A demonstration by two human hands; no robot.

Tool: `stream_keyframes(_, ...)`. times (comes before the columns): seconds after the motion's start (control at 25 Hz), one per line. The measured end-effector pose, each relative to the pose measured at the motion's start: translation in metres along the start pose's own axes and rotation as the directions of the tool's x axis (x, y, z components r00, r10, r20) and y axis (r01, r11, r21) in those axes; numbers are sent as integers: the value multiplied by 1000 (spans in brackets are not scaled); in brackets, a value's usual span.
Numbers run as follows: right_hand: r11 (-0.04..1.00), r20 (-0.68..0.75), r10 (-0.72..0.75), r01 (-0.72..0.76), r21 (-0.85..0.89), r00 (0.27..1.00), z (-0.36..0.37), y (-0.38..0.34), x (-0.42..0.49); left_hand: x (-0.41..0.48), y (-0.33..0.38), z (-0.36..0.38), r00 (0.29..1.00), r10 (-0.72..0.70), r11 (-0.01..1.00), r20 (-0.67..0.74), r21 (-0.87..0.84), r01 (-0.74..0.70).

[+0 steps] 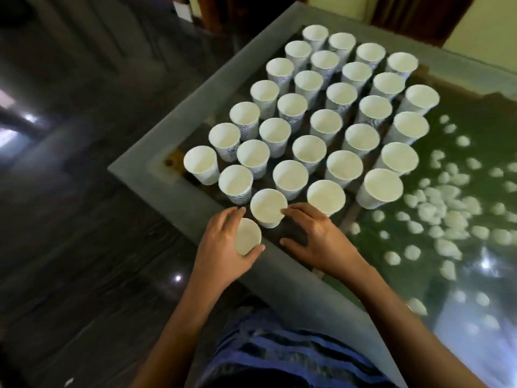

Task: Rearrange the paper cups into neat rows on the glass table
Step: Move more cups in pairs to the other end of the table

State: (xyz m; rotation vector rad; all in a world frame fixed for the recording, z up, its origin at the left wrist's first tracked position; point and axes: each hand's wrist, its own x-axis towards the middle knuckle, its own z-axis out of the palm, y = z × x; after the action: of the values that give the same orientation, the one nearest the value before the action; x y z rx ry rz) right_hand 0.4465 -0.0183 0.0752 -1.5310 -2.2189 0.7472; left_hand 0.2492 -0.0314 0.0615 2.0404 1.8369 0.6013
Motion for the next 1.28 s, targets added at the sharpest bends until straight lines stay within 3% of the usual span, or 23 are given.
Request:
stream_keyframes(0.32, 987, 106, -55, 71, -146, 993, 16, -9, 43, -13, -33, 3, 974, -175, 964, 141, -176, 198)
stream_keyframes(0.48, 952, 251, -82, 150, -268, 965, 19, -7, 61, -13, -35, 6, 977, -142, 953, 160, -246, 179)
stream_keyframes(0.72, 940, 299, -29, 127, -316, 954, 20, -11, 67, -8, -34, 9, 990, -102, 943, 102, -308, 129)
stream_keyframes(0.88, 956, 232, 19, 50, -288, 973, 13, -8, 49, -10, -34, 12, 995, -42, 946, 86, -316, 68)
stream_keyframes(1.08, 993, 53, 89, -85, -83, 995, 2, 12, -5, -7, -14, 20, 987, 73, 948, 143, -317, -24)
stream_keyframes(1.28, 964, -129, 265, -262, 39, 956, -16, 43, -68, 5, 34, 45, 938, 244, 933, 245, -324, -158)
